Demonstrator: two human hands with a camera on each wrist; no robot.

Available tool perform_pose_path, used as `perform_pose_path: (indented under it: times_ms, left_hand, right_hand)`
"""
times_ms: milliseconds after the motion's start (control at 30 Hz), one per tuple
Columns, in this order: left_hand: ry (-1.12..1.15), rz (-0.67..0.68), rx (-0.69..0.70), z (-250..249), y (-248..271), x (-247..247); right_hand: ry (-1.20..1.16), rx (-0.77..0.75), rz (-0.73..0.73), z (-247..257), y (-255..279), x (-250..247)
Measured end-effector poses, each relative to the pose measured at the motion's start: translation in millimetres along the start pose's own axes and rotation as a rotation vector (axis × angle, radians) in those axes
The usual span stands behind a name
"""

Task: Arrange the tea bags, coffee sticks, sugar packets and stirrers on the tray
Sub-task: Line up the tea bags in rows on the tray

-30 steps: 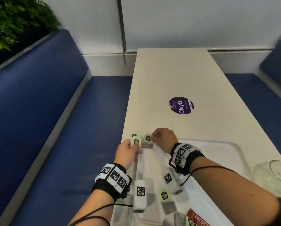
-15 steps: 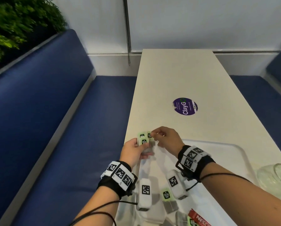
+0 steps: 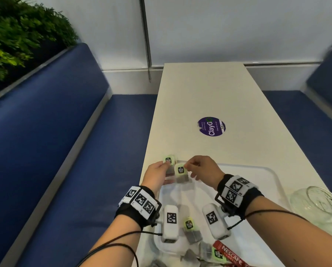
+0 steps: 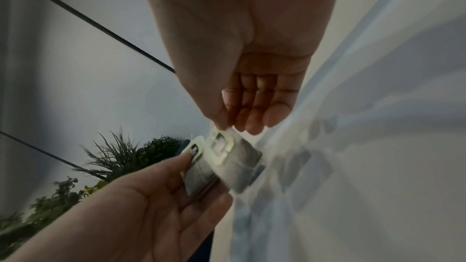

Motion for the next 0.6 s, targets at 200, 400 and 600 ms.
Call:
perform_pose_path:
  times_ms: [200, 400, 600]
  left_hand:
    - [-0.239, -0.049, 0.012, 9.1, -11.9, -18.9]
    - [-0.348, -0.067, 0.057, 17.0, -24.5, -31.2]
    - [-0.298, -0.143, 0.111, 17.3, -33.5, -41.9]
  right_hand:
    - [0.115, 0.157, -0.176, -38.3, -22.2, -13.8]
    - [0.011, 0.160, -0.222, -29.2, -46.1, -3.8]
    - [0.042, 0.143, -0.199, -17.7, -56.1, 9.0]
Point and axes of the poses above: each hand's wrist, its own y-axis away from the middle knuckle, its own x-axis out of the palm, z = x × y, the point moved 8 cm from there along -y, towards the middle knuckle, and after that the axes turned 11 degrees about x, right-handed, at the moved point
